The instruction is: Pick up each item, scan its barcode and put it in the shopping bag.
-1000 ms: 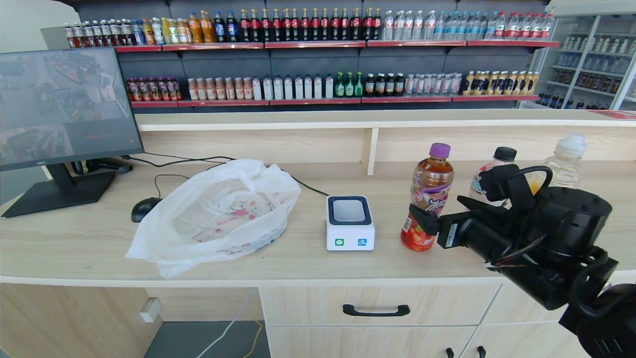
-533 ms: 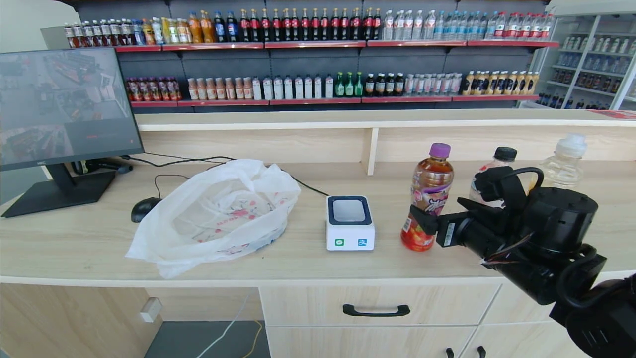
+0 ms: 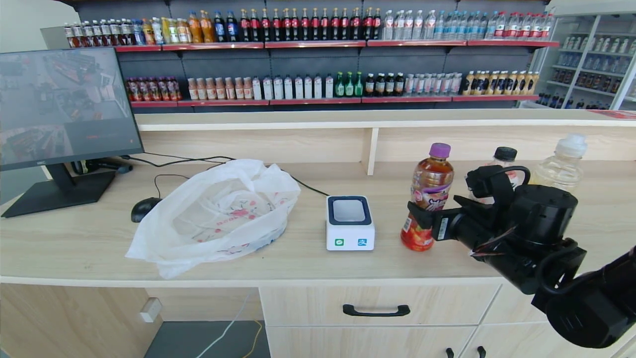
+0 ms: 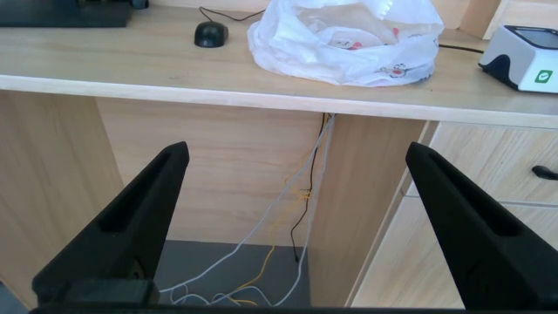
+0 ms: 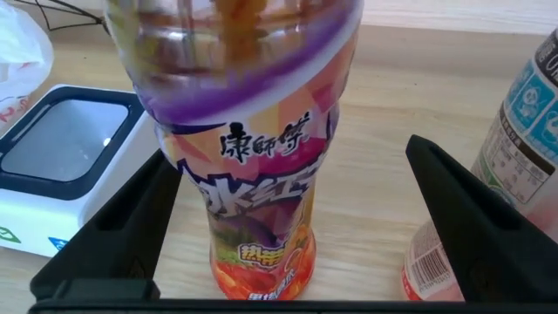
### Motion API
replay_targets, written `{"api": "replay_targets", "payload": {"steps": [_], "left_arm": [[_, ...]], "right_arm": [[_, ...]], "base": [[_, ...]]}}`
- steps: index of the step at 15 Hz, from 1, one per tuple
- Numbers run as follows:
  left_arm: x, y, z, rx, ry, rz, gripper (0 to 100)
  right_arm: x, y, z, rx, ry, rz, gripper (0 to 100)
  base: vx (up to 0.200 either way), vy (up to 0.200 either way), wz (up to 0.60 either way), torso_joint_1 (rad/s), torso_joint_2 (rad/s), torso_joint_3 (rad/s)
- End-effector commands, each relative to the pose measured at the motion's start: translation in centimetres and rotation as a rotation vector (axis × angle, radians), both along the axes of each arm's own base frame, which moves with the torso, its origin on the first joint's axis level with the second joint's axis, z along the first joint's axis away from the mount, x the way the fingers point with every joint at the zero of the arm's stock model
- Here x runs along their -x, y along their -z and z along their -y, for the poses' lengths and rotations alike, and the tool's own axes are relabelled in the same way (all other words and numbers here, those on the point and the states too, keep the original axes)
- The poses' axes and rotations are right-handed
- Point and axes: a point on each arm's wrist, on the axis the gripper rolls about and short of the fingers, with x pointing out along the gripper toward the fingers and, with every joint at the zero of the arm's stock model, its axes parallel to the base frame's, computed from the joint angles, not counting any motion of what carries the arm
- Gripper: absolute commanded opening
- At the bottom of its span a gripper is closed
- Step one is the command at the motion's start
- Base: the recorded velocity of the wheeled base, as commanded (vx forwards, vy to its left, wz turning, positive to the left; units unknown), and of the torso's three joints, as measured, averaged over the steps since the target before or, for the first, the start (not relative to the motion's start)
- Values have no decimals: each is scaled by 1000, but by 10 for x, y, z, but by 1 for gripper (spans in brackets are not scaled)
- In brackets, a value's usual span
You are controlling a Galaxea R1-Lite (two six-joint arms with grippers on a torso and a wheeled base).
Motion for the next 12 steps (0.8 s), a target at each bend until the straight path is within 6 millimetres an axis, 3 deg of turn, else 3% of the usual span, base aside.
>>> {"api": "replay_targets", "payload": {"steps": [1, 12], "left_arm": [[0, 0, 0, 0, -2, 0, 100], [0, 0, 0, 0, 0, 0, 100]], "right_arm": [[-5, 1, 1, -1, 9, 1, 100], [-26, 20, -7, 6, 3, 9, 100]], "base": [[0, 0, 0, 0, 0, 0], [0, 0, 0, 0, 0, 0]]}}
